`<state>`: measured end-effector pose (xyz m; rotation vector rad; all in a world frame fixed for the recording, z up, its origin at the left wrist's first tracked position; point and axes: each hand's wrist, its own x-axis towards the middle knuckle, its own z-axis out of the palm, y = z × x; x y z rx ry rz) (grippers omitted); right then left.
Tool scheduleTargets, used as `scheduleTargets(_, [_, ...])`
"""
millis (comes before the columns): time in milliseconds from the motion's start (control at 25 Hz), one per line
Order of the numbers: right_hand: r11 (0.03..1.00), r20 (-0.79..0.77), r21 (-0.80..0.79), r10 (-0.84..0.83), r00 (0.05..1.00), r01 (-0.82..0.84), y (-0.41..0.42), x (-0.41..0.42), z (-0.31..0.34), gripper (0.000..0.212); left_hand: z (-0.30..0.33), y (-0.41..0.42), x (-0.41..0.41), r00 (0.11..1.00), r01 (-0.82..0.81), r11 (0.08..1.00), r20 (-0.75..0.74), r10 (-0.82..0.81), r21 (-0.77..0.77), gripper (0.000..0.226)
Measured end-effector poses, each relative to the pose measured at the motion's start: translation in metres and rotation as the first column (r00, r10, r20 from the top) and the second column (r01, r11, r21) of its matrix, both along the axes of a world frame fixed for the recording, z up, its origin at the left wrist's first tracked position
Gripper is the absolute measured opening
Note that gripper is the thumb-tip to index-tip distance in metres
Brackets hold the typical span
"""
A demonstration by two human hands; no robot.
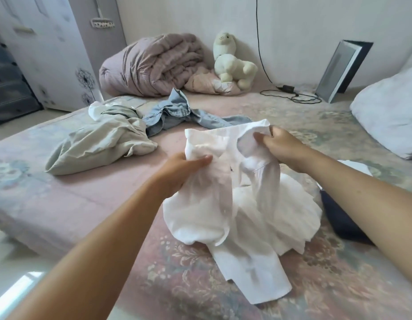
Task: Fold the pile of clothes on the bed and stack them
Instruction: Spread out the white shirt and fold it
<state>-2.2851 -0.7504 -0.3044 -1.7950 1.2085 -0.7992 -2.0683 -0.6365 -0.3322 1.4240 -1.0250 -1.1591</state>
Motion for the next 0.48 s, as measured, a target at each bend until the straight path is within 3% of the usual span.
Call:
scheduleTargets(120, [0.997, 0.034, 0.077, -0.018, 0.999, 0.015, -0.021, 0.022, -0.012, 0.030, -0.001, -0.021, 0.007, 0.997, 0.030, 0.999, -0.071, -0.028, 0.033, 0.016])
scheduleTargets(200, [0.971, 0.162, 0.239, -0.031, 0.986, -0.009, -0.030, 0.030, -0.018, 0.030, -0.005, -0.035, 0.011, 0.988, 0.045, 0.998, -0.151, -0.037, 0.048, 0.015])
scheduleTargets(320, [0.845, 0.325, 0.524, -0.077, 0.943, -0.111, -0.039, 0.029, -0.024, 0.035, -0.014, -0.053, 0.018, 0.974, 0.041, 0.997, -0.227, -0.025, 0.069, 0.014])
scheduleTargets(480, [0.770, 0.303, 0.622, -0.069, 0.951, -0.142, -0.052, 0.024, -0.054, 0.045, -0.043, -0.070, 0.020, 0.987, -0.029, 0.988, -0.151, 0.052, 0.152, 0.019])
